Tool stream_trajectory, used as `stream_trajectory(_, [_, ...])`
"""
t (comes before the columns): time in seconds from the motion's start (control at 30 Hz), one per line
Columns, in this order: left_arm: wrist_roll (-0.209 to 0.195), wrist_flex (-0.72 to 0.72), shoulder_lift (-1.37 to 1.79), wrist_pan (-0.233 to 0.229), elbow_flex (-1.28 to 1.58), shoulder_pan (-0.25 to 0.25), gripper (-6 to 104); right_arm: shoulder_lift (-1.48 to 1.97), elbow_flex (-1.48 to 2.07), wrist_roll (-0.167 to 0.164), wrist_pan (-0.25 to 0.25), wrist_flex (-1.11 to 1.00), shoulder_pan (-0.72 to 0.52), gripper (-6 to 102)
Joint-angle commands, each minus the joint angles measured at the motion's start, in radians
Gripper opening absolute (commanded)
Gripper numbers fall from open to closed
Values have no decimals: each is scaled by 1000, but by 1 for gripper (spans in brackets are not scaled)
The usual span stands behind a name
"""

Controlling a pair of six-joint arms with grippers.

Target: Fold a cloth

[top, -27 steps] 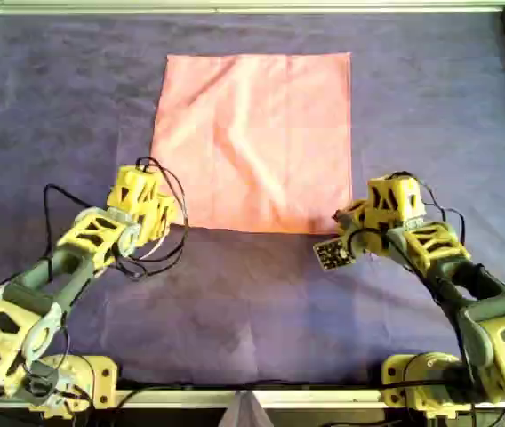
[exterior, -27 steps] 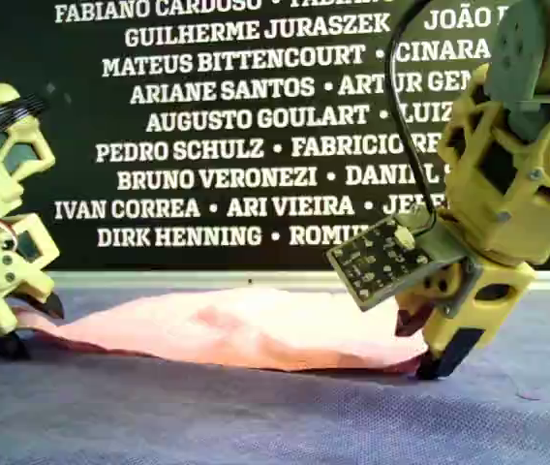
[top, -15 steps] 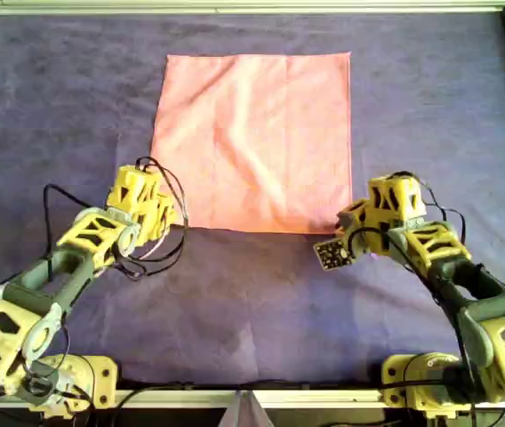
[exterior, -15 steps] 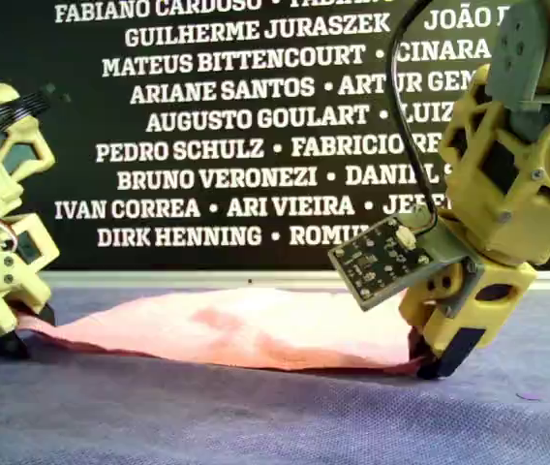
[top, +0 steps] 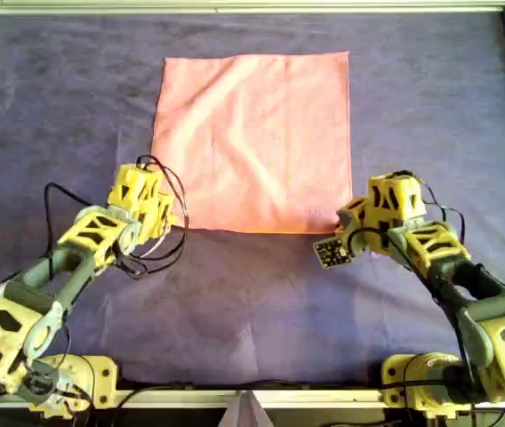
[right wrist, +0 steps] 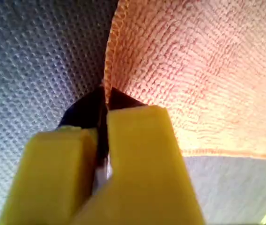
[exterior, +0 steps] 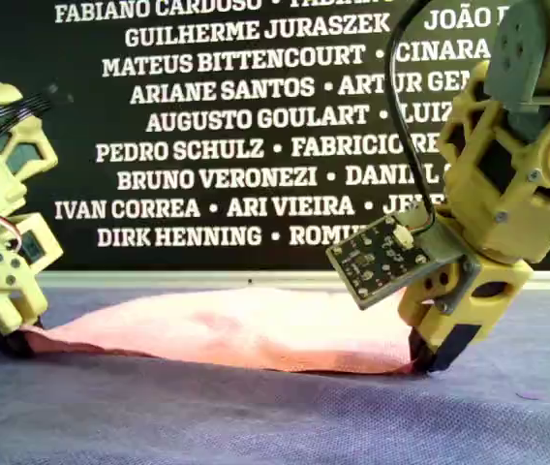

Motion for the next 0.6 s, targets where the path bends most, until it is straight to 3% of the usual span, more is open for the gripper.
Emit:
stream_trajectory(0.0, [3,-12,64,9,-38,-26,-1,35,-69,6,-5,-51,-8,-2])
stream_trajectory(0.57, [20,0,235,9,-2,-28,-1,193,15,6,-5,-31,-11,-2])
